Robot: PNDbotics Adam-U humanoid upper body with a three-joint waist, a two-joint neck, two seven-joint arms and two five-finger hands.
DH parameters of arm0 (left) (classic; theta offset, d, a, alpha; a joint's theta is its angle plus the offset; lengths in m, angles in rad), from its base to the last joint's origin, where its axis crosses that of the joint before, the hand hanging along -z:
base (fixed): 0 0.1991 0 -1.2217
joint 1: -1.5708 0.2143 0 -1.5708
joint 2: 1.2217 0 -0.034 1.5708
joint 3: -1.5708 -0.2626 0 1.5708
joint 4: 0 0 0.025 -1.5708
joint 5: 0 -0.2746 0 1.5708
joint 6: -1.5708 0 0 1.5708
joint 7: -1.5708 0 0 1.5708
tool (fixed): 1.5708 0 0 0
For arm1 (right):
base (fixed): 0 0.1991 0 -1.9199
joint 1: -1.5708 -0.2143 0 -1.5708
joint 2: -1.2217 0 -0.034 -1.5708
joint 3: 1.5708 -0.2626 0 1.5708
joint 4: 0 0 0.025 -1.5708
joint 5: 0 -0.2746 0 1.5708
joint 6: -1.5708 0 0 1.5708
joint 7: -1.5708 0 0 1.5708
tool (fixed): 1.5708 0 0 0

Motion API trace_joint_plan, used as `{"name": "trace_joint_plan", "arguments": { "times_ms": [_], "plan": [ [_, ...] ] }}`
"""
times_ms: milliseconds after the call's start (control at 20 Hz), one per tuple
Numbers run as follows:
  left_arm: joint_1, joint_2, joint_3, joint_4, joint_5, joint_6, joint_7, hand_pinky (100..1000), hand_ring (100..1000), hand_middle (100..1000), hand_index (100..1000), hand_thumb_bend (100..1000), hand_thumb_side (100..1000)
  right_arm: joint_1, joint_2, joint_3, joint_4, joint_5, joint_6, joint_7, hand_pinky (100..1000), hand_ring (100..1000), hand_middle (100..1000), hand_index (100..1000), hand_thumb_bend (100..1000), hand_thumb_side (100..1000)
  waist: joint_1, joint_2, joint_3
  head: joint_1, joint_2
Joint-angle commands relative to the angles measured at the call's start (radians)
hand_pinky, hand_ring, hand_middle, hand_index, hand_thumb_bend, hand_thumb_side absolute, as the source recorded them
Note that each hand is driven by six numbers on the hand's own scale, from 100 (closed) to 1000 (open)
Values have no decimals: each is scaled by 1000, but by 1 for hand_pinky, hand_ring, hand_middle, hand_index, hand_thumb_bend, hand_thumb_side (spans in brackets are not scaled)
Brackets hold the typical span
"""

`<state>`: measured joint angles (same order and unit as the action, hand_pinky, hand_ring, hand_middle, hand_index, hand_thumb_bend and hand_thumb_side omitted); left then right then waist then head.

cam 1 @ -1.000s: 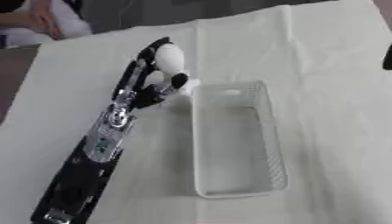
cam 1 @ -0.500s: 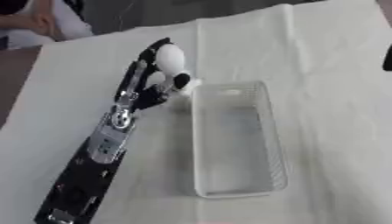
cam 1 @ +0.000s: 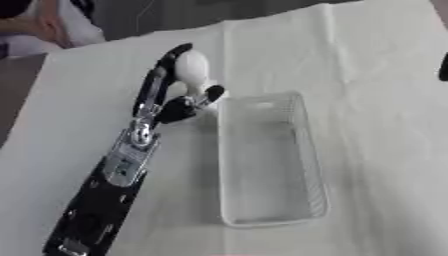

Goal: Pick up objects on the table and place them in the box.

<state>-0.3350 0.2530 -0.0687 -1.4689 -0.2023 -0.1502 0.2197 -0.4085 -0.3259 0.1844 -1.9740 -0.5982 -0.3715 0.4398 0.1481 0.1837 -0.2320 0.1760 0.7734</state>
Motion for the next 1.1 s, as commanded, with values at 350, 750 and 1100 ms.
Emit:
{"name": "trace_joint_plan", "arguments": {
  "times_ms": [350,750,1100],
  "plan": [
    [-4,6,-16,27,-55,50,-70,366,703,745,941,1000,562,-6,1,-2,-17,1,9,3,426,641,888,892,100,829,3,-6,-2,-1,-3],
    [-6,2,-6,21,-31,70,-37,204,547,584,860,818,338,-4,3,-2,-15,-3,18,4,411,629,884,889,100,826,11,-9,-1,-2,-3],
    [-10,-2,11,26,54,147,133,100,269,245,417,100,159,-2,6,-4,-15,-1,24,4,386,605,880,884,100,826,12,-10,-2,-1,-3]
  ]
}}
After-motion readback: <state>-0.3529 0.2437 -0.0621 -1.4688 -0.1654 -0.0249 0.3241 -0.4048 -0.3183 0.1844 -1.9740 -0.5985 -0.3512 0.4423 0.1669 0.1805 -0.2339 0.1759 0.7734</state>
